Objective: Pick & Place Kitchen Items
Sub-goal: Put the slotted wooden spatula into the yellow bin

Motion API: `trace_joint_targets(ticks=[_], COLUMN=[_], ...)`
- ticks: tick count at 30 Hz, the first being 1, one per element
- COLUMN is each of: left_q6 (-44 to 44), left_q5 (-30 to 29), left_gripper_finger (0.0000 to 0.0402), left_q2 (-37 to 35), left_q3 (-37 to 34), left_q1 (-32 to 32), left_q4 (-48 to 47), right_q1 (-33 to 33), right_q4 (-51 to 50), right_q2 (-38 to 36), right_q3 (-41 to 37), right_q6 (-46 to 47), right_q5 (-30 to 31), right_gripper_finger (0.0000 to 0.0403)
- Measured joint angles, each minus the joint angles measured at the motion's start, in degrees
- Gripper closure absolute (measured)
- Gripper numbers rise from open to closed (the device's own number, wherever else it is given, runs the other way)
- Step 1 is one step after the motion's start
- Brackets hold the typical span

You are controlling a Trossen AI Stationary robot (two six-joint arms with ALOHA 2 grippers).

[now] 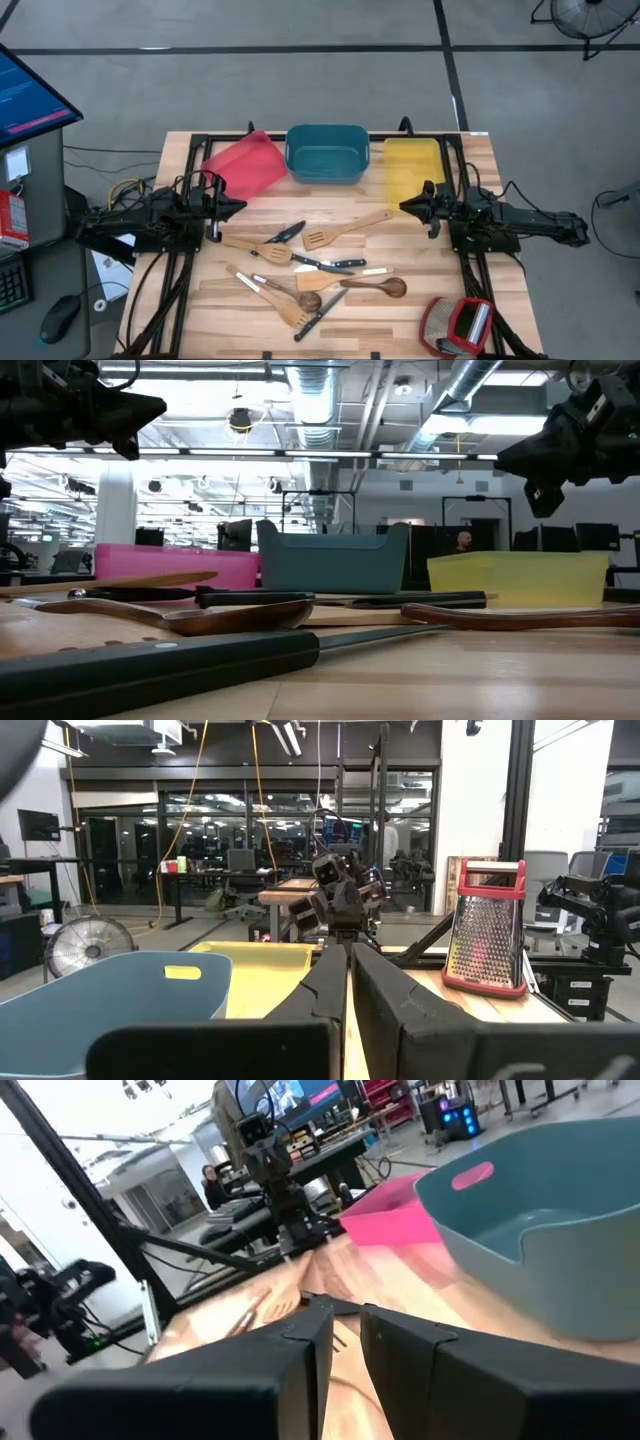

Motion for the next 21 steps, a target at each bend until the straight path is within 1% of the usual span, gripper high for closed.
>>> trace_joint_targets(ticks=[7,11,13,15,17,19,21], left_q6=[-1.11,-5.8,-8.22,-10.42,-11.63,-11.91,-11.98], left_q5=[0.0,0.0,0.0,0.0,0.0,0.0,0.0], left_gripper_finger=[0.0399,0.0399,0.0399,0.0399,0.0399,0.0399,0.0399], left_q2=[0.0,0.02,0.02,0.02,0.02,0.02,0.01], left_q3=[0.0,-0.01,-0.01,0.0,-0.01,-0.01,0.0], left_q1=[0.0,0.02,-0.01,-0.01,0.01,0.0,0.0], left_q4=[0.13,0.35,0.44,0.48,0.6,0.89,1.01], right_q1=[-0.02,-0.02,-0.02,-0.02,-0.02,-0.02,-0.03], right_q4=[0.76,6.81,11.43,13.89,15.63,16.37,15.89], right_q2=[0.0,-0.02,-0.02,-0.02,0.1,0.09,2.74], right_q3=[0.0,0.0,0.03,0.86,3.44,7.58,12.46], right_q6=[0.56,-0.32,-0.63,-4.14,-9.48,-15.08,-21.57], right_q5=[0.11,0.29,0.29,0.28,1.26,4.68,8.32], right_gripper_finger=[0.0335,0.0335,0.0335,0.0335,0.0335,0.0335,0.0335])
